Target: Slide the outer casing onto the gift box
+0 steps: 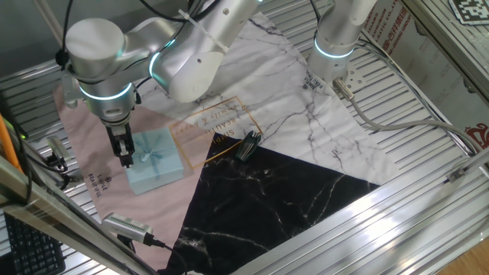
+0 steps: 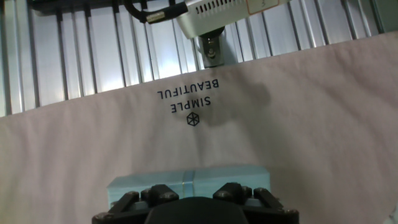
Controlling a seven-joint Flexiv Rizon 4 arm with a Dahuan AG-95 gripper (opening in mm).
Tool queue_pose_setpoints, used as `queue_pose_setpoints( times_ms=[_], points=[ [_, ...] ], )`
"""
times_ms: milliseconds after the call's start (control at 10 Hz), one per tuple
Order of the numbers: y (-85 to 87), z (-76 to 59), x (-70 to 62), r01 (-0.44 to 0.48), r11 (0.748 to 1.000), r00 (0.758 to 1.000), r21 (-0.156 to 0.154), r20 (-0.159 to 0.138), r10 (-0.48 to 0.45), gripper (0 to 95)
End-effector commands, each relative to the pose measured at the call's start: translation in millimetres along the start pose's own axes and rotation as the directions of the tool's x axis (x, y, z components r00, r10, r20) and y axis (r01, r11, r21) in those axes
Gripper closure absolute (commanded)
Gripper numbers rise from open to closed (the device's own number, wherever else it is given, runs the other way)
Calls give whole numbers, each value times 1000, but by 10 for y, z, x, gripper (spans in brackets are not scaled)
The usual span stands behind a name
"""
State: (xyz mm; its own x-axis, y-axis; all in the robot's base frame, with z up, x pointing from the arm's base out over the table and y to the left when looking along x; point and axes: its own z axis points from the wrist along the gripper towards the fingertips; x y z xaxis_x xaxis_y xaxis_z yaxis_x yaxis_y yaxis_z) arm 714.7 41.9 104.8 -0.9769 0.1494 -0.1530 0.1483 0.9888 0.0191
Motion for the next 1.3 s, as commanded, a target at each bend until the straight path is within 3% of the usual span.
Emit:
queue_pose_setpoints(
  times_ms=[100,1300],
  points=[
    [-2,10,1,-1,1000,1000,-1,0,1,380],
    [-12,117,-53,5,1000,1000,-7,17,-5,380]
  ],
)
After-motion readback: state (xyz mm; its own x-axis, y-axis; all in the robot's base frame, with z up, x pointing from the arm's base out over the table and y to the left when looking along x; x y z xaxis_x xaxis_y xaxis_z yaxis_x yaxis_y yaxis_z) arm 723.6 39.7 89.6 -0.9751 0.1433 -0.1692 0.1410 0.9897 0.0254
